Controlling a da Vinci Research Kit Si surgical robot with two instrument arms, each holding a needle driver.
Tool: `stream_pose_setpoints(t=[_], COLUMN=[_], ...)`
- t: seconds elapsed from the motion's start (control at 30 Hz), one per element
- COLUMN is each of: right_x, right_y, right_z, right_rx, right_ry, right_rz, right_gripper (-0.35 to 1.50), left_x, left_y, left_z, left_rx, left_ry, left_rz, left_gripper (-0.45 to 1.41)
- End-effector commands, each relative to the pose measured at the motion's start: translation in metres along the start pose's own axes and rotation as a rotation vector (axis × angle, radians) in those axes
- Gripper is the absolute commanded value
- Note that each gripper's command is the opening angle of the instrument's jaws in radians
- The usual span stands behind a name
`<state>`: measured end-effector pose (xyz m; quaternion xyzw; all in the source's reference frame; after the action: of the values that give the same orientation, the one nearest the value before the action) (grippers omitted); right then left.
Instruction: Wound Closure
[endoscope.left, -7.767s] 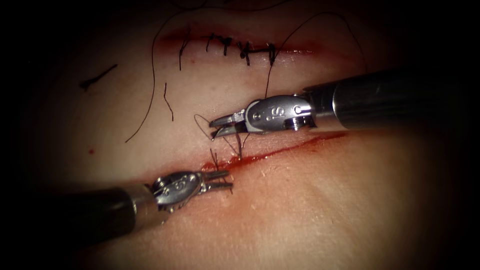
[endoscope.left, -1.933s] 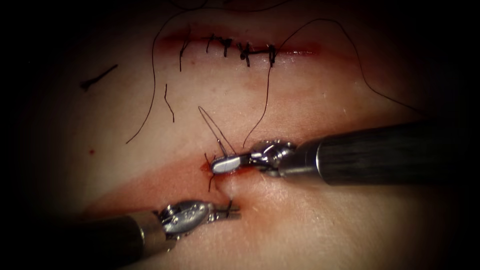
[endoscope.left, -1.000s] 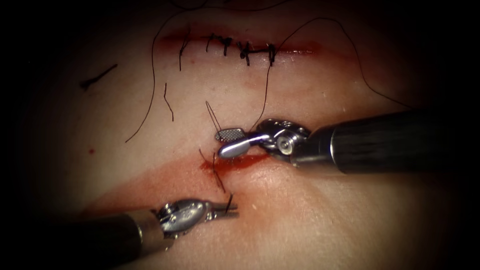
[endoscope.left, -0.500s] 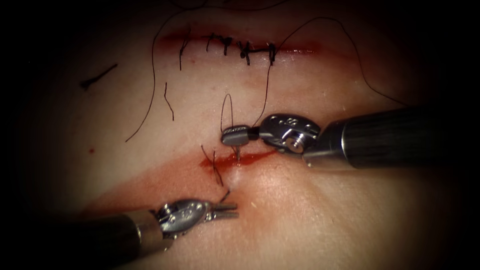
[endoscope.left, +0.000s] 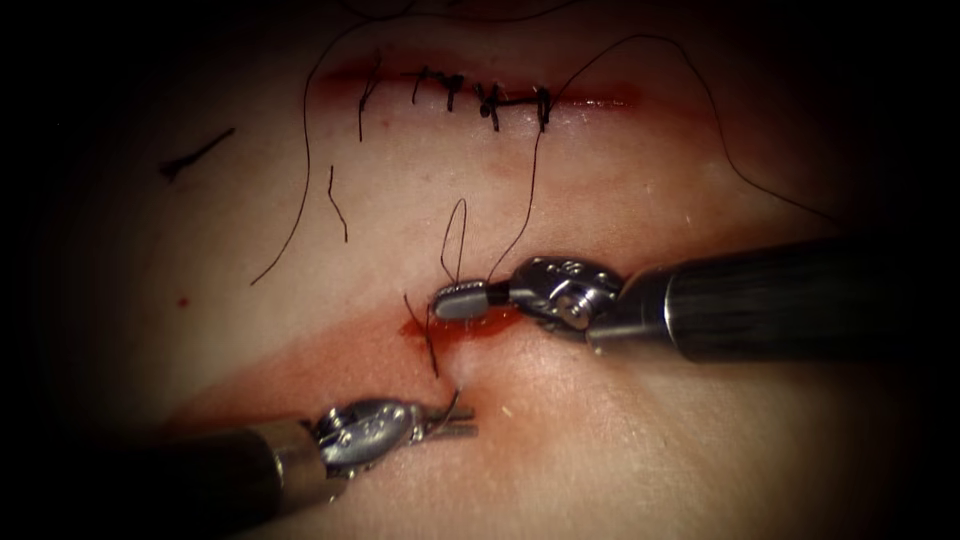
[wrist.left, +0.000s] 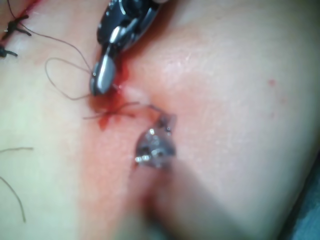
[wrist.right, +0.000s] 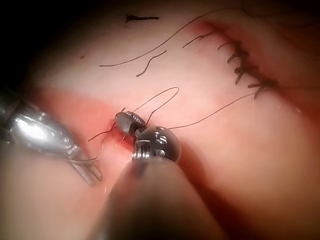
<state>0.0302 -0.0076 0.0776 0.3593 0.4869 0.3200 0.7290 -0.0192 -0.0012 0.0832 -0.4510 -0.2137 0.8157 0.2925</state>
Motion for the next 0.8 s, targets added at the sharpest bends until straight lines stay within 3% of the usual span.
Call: stream_pose_setpoints(t=[0.03,0.07,0.17,0.23,0.27,0.43,0.8], right_x=[0.0000,0.0002,0.0006,0.0005,0.0005,0.0003,-0.0001], right_y=[0.0002,0.0002,0.0003,0.0003,0.0003,0.0003,0.0003], right_z=[0.0004,0.0001,-0.0006,-0.0008,-0.0009,-0.0015,-0.0027], right_rx=[-0.010,-0.009,-0.018,-0.023,-0.023,-0.018,-0.009], right_ry=[0.009,0.009,0.011,0.011,0.011,0.009,0.004], right_rz=[-0.008,-0.041,-0.054,-0.060,-0.060,-0.067,-0.070], right_gripper=[0.26,0.49,0.73,1.01,1.04,1.06,0.99], left_x=[-0.0004,-0.0004,-0.0001,0.0000,0.0000,0.0001,0.0011], left_y=[0.0003,0.0005,0.0009,0.0013,0.0014,0.0018,0.0014], left_z=[0.0006,0.0003,-0.0002,-0.0004,-0.0005,-0.0008,-0.0003], left_rx=[0.001,0.005,0.028,0.035,0.038,0.048,0.092], left_ry=[-0.001,-0.002,0.002,0.028,0.044,0.084,0.167], left_rz=[0.004,0.038,0.171,0.235,0.258,0.369,0.544], left_gripper=[0.20,0.24,0.41,0.49,0.52,0.66,0.57])
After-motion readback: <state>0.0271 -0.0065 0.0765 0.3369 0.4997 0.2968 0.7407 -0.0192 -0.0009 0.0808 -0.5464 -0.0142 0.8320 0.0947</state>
